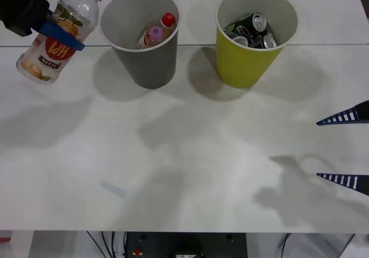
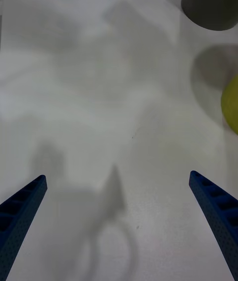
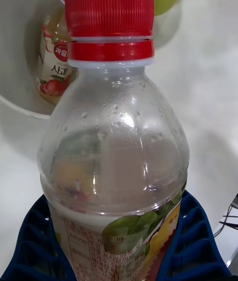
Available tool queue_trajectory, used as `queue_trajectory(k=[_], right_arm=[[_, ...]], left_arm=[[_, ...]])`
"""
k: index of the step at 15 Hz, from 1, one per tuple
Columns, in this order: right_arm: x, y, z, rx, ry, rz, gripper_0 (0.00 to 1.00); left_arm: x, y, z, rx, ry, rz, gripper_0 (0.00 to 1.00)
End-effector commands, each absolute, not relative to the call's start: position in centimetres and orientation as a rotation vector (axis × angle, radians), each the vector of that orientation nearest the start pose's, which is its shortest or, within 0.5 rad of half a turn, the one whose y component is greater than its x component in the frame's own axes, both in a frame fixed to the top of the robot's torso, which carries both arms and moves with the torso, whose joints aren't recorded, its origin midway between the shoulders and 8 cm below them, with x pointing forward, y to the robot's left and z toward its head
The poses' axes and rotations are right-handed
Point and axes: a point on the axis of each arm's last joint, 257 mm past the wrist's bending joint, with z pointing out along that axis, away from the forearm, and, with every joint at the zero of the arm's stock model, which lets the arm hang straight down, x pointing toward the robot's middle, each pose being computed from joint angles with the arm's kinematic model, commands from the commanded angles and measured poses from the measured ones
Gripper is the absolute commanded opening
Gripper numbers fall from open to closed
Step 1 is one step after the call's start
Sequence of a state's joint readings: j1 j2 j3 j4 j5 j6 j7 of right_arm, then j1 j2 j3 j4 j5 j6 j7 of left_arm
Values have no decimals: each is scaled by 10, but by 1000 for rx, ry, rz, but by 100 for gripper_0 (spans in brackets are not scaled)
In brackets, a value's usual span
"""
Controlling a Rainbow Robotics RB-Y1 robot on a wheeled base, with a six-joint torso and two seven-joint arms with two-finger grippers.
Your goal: Put the can into the green bin and the plastic bottle into the gray bin
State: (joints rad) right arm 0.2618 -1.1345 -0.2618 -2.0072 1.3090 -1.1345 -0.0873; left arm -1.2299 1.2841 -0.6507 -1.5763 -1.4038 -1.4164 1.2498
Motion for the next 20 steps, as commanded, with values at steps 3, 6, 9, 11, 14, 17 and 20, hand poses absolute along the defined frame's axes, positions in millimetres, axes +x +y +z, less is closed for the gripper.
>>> queue_trajectory(k=[3,6,9,11,14,17,20], right_arm=[[341,-286,-167,-1634,1596,209,100],[341,-286,-167,-1634,1596,209,100],[341,-286,-167,-1634,1596,209,100],[341,-286,-167,-1634,1596,209,100],[341,-286,-167,-1634,1596,209,100],[341,-286,-167,-1634,1596,209,100],[341,-286,-167,-1634,1596,209,100]], left_arm=[[528,185,48,1106,2217,-282,0],[555,166,57,1083,2178,-245,0],[579,147,65,1032,2150,-254,0],[594,134,70,997,2126,-263,0],[611,119,69,959,2113,-276,0],[622,114,61,943,2113,-266,0],[623,115,59,945,2114,-260,47]])
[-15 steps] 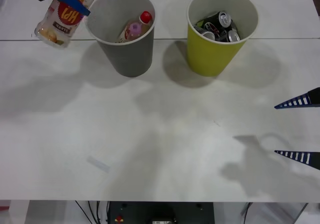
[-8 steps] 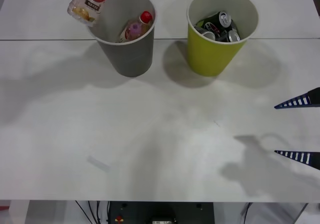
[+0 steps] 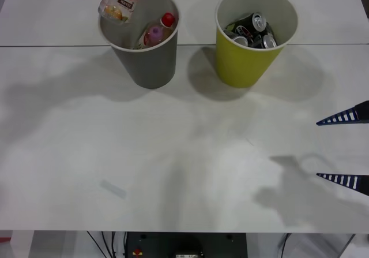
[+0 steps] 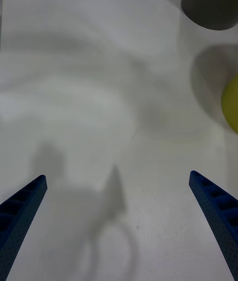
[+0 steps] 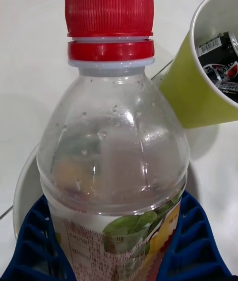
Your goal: Put the can into the green bin and the plastic bottle into the gray bin
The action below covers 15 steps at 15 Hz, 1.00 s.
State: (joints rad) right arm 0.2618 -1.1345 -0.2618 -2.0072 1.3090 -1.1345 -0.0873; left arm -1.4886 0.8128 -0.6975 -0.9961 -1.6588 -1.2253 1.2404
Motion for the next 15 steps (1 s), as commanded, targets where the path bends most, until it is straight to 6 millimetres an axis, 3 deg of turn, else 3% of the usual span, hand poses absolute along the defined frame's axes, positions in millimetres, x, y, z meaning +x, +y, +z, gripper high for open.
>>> queue_trajectory(k=[1,5,7,10,15], right_arm=[[341,-286,-167,-1634,1596,209,100],[341,-286,-167,-1634,1596,209,100],[341,-286,-167,-1634,1596,209,100],[341,-286,-167,-1634,1596,209,100],[341,-286,-167,-1634,1596,209,100]], left_arm=[[623,114,58,954,2112,-257,100],[618,112,58,969,2116,-275,100],[606,124,59,1014,2124,-302,100],[577,156,57,1050,2125,-362,100],[531,218,29,1172,2066,-415,100]])
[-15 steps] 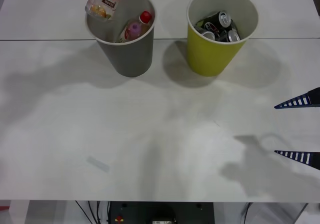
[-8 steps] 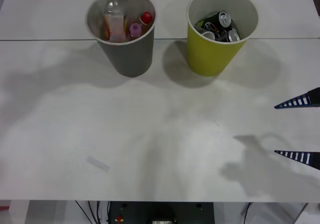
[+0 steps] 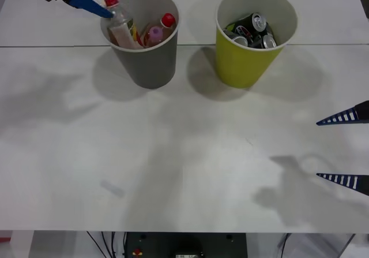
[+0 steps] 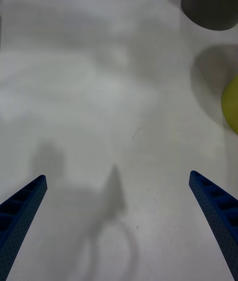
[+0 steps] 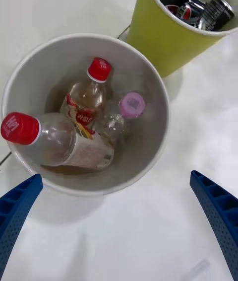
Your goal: Put the can into the green bin and the plastic bottle into the gray bin
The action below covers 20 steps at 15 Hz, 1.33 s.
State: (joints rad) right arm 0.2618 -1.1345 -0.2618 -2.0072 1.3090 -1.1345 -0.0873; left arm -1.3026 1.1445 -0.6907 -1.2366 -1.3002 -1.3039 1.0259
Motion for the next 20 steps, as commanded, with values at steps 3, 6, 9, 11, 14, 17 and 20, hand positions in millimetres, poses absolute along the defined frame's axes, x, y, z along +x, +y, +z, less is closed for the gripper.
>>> queue_trajectory(k=[3,6,9,11,14,17,20], right_arm=[[341,-286,-167,-1634,1596,209,100],[341,-286,-167,-1634,1596,209,100],[341,-286,-167,-1634,1596,209,100],[341,-286,-167,-1634,1596,209,100],[341,-286,-167,-1634,1596,209,100],[341,-286,-167,-1634,1596,209,100],[341,-286,-167,-1634,1596,209,100]], left_arm=[[513,242,12,1250,1989,-389,100],[483,266,-11,1377,1917,-314,100],[455,284,-37,1467,1852,-271,100],[440,291,-51,1536,1807,-233,100],[422,302,-69,1630,1742,-191,100],[406,307,-92,1682,1688,-196,100],[391,309,-111,1735,1622,-188,100]])
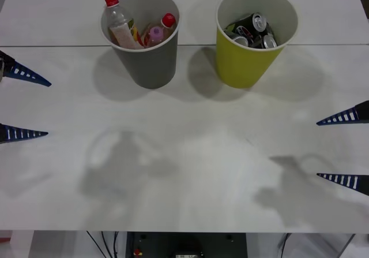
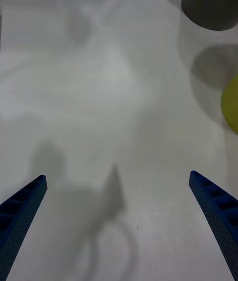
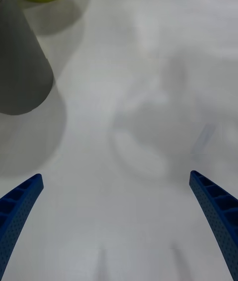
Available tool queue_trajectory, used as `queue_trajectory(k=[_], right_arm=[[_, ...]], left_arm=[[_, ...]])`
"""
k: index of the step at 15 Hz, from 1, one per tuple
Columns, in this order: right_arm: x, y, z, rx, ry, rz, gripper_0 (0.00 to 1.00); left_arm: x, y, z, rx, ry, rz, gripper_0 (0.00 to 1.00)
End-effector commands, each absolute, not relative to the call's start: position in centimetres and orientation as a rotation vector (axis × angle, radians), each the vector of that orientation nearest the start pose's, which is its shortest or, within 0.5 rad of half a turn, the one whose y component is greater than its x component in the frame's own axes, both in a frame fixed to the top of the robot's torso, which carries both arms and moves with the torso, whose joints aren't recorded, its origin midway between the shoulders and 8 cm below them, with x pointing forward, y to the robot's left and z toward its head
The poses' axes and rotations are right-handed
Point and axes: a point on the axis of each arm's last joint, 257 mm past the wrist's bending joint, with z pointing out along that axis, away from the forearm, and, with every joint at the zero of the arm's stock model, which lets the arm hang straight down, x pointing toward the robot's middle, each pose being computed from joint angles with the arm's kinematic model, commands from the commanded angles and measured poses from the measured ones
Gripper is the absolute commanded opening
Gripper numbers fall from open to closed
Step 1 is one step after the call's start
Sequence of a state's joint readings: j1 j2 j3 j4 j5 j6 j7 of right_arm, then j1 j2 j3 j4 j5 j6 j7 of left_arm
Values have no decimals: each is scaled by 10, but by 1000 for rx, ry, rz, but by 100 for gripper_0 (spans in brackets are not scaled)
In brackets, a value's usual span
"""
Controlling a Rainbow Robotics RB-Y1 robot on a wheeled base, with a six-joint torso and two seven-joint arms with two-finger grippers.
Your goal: Put the can into the green bin and the plastic bottle into the gray bin
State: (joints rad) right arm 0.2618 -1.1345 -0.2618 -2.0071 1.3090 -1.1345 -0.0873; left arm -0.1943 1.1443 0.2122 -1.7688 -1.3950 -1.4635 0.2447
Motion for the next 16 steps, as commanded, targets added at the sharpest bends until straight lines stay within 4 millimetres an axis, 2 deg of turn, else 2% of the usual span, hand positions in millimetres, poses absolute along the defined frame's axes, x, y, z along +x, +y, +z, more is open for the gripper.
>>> queue_trajectory(k=[1,7,11,16], right_arm=[[341,-286,-167,-1634,1596,209,100],[341,-286,-167,-1634,1596,209,100],[341,-286,-167,-1634,1596,209,100],[341,-286,-167,-1634,1596,209,100]], left_arm=[[384,308,-120,1745,1595,-194,100],[351,293,-153,1733,1530,-256,100],[342,289,-159,1729,1521,-270,100],[341,290,-161,1730,1527,-269,100]])
